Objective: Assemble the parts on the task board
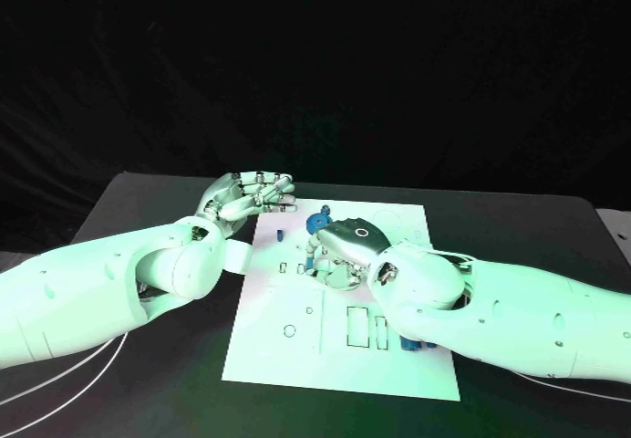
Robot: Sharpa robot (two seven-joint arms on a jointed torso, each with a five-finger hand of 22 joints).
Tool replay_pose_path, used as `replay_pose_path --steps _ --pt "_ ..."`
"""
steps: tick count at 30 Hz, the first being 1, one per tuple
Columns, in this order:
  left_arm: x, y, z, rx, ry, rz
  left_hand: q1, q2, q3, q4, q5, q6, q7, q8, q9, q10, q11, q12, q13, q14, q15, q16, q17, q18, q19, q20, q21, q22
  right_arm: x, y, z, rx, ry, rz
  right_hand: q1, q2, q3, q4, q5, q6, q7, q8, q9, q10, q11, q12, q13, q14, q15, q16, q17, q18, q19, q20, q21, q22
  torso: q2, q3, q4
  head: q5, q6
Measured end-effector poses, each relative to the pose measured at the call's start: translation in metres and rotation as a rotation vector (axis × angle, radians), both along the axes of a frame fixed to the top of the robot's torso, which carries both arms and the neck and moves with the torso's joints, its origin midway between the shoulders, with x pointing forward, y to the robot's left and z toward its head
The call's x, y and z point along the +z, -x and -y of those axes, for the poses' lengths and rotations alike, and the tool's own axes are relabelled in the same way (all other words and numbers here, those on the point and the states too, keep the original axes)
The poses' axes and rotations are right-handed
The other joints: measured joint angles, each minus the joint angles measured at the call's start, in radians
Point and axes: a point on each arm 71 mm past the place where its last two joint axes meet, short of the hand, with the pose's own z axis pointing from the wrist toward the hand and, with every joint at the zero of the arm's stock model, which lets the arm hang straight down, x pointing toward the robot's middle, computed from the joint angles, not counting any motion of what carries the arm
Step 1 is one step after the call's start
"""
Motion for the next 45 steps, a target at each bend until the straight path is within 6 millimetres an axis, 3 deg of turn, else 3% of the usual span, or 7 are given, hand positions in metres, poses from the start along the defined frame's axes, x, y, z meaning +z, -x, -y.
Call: replay_pose_path --steps 45 --pt "0.0 0.0 0.0 0.0 -0.001 -0.002 0.0 0.0 0.0 0.0 0.0 0.0 0.0 0.0 -0.001 0.0 0.0 -0.005 0.0 0.0 0.0 -0.004 0.003 0.0 0.0 0.0 0.0 -0.002 -0.001 -0.001 -0.012 -0.03 0.151 0.05 -0.002 -0.002 0.0 0.0 0.0 0.006 -0.006 0.0 0.001 0.0 0.0 -0.002 0.0 0.0 0.0 0.0 0.0 0.0 0.0 0.0 0.0 0.0 0.0 0.0012 0.0 0.004 -0.01"
